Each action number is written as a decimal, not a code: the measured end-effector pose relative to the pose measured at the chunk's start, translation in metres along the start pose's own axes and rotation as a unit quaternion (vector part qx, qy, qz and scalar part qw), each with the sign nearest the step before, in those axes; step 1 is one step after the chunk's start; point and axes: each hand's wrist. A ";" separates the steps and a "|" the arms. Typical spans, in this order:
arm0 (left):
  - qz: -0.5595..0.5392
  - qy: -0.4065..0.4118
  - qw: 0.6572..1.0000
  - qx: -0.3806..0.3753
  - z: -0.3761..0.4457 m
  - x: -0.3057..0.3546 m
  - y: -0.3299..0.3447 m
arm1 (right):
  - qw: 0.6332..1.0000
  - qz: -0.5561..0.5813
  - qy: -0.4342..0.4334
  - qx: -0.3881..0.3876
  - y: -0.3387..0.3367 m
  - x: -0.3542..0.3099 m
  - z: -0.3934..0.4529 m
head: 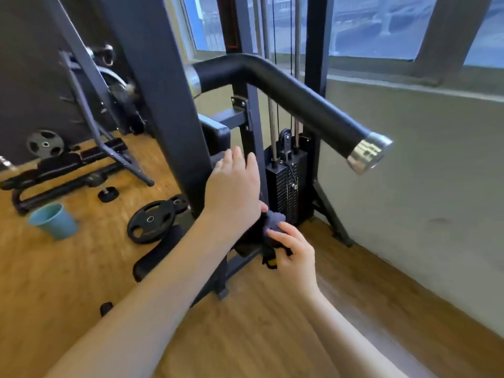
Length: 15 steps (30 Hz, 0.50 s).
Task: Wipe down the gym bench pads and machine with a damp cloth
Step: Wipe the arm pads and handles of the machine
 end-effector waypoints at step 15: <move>-0.677 0.066 0.731 -0.046 -0.153 -0.051 0.117 | 0.917 0.277 0.222 0.183 0.025 -0.092 -0.072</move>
Point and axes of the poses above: each hand's wrist, its own z-axis towards the middle knuckle, its own y-axis out of the palm, x = y × z, and after that the axes turned 6 degrees about -y, right-handed
